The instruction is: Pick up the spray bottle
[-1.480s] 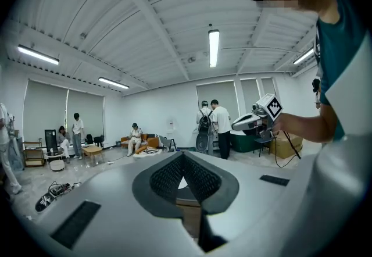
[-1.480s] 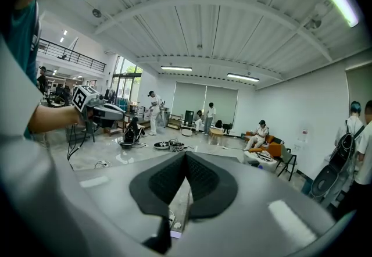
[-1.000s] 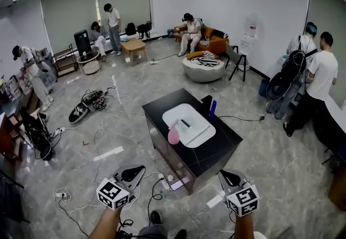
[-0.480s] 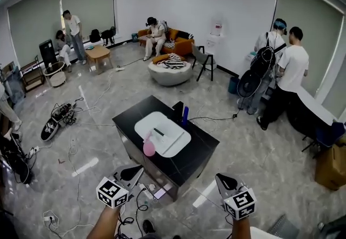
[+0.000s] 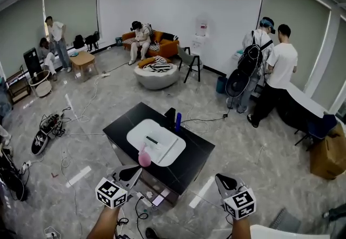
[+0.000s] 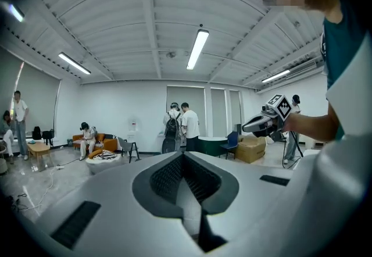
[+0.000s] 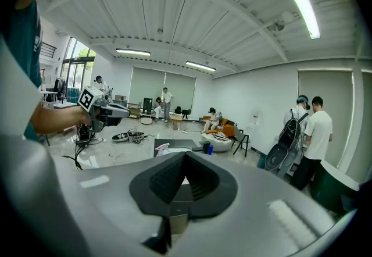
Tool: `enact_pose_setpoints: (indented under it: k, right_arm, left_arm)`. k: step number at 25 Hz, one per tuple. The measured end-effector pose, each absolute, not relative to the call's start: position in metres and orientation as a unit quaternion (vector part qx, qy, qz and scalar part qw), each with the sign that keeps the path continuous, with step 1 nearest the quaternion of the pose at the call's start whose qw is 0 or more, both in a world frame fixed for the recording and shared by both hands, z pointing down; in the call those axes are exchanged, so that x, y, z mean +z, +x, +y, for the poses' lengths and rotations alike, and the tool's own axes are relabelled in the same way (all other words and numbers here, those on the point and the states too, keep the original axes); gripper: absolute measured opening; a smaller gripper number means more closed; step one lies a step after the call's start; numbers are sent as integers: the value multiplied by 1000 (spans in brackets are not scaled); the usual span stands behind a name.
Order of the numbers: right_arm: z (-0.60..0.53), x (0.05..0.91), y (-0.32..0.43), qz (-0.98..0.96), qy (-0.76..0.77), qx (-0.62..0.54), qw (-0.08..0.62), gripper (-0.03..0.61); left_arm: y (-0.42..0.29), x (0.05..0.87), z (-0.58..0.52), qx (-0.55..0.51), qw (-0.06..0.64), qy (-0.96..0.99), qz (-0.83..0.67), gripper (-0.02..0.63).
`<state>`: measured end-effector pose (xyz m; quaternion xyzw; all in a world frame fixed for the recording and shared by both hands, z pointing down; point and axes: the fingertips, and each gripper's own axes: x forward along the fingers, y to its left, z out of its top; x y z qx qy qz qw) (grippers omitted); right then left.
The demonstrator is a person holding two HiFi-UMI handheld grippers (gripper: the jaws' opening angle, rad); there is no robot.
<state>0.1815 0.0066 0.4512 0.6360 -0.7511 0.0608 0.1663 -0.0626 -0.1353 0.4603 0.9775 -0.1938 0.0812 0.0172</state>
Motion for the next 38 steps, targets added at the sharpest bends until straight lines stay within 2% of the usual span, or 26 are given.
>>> enact_pose_setpoints:
  k: [13, 23, 33, 38]
  right_arm:
    - [-66, 457, 161, -735, 651, 59, 180, 11]
    - [-188, 462, 179, -797, 575, 52, 177, 11]
    - [-304, 467, 208, -865, 467, 30, 180, 11]
    - [-343, 474, 201, -883, 430, 23, 186, 11]
  left_arm:
    - [-83, 467, -217, 72, 15, 982, -175, 5]
    - [-97, 472, -280, 85, 31, 959, -270, 5]
    - [-63, 477, -321, 83, 43, 926, -365, 5]
    - [-68, 490, -339, 86, 53, 914, -393, 5]
